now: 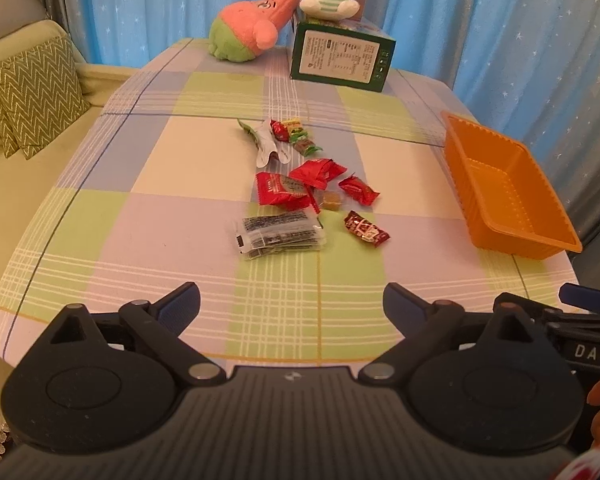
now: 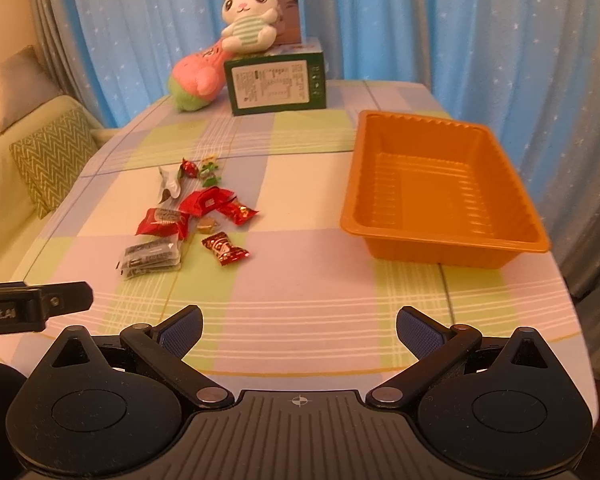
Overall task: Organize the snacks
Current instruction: 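Grasp the clear dark-stick packet with the left tool while the right tool grasps a red candy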
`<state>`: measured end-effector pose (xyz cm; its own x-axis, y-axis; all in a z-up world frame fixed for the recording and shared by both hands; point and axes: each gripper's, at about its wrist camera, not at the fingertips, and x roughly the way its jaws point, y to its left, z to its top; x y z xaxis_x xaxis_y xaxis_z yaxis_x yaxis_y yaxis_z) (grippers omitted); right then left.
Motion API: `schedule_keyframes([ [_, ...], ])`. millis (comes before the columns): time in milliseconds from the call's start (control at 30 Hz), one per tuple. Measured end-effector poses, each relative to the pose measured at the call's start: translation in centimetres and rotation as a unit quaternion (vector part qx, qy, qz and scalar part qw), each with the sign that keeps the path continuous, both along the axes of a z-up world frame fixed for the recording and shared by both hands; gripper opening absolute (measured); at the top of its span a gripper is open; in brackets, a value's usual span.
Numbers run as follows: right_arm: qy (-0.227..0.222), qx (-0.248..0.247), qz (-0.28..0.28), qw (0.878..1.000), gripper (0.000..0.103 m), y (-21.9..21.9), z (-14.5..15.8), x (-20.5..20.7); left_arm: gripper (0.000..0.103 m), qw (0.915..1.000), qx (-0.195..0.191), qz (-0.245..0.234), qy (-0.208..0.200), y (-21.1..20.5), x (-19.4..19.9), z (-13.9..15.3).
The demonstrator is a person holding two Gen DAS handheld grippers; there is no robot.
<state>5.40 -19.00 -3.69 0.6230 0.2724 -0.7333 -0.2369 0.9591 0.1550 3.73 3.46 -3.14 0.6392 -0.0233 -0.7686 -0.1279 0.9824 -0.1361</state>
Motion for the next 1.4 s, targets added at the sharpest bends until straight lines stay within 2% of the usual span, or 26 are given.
schedule_keyframes([
  [200, 0.003, 0.01, 0.013, 1.0, 0.102, 1.1, -1.8, 2.3, 0.09, 0.9999, 0.002, -0.009, 0.011, 1.7, 2.9, -2.0],
  [300, 0.0, 0.014, 0.027, 1.0, 0.102, 1.9, -2.6, 3.5, 0.086, 0.9989, 0.008, -0.043, 0.017, 2.1, 4.8, -3.0],
  [367, -0.004, 0.012, 0.041, 0.999, 0.102, 2.5, -3.0, 4.2, 0.084, 0.996, 0.022, -0.085, 0.016, 2.1, 6.3, -3.4],
  [433, -0.006, 0.013, 0.056, 0.998, 0.101, 3.0, -3.5, 5.0, 0.082, 0.9904, 0.041, -0.131, 0.018, 2.1, 7.7, -3.8],
  [500, -0.001, 0.014, 0.074, 0.997, 0.092, 3.6, -4.1, 5.8, 0.077, 0.9839, 0.055, -0.169, 0.021, 2.2, 9.0, -4.4],
  [667, 0.002, 0.008, 0.119, 0.993, 0.089, 5.3, -5.8, 7.4, 0.067, 0.962, 0.084, -0.257, 0.035, 2.2, 11.3, -5.9],
  [767, -0.002, -0.006, 0.14, 0.99, 0.088, 6.1, -6.7, 8.2, 0.062, 0.9511, 0.08, -0.296, 0.041, 2.4, 12.2, -6.5],
  [867, -0.005, -0.014, 0.157, 0.988, 0.083, 6.7, -7.4, 9.2, 0.056, 0.9408, 0.09, -0.324, 0.044, 2.3, 12.9, -6.9],
  [967, -0.01, -0.029, 0.174, 0.984, 0.078, 7.5, -8.0, 10.0, 0.049, 0.935, 0.099, -0.336, 0.053, 2.2, 13.3, -7.6],
  [1000, -0.011, -0.036, 0.179, 0.983, 0.074, 7.8, -8.2, 10.3, 0.046, 0.9348, 0.099, -0.337, 0.056, 2.3, 13.5, -7.8],
  [1133, -0.016, -0.048, 0.198, 0.979, 0.064, 8.7, -8.8, 11.4, 0.043, 0.94, 0.081, -0.325, 0.065, 2.6, 13.5, -7.9],
  [1367, -0.013, -0.043, 0.207, 0.977, 0.037, 9.3, -9.0, 12.2, 0.042, 0.9499, 0.076, -0.297, 0.061, 2.0, 13.0, -8.1],
  [1400, -0.012, -0.045, 0.208, 0.977, 0.03, 9.4, -8.9, 12.1, 0.043, 0.9521, 0.076, -0.29, 0.06, 1.8, 13.0, -8.2],
])
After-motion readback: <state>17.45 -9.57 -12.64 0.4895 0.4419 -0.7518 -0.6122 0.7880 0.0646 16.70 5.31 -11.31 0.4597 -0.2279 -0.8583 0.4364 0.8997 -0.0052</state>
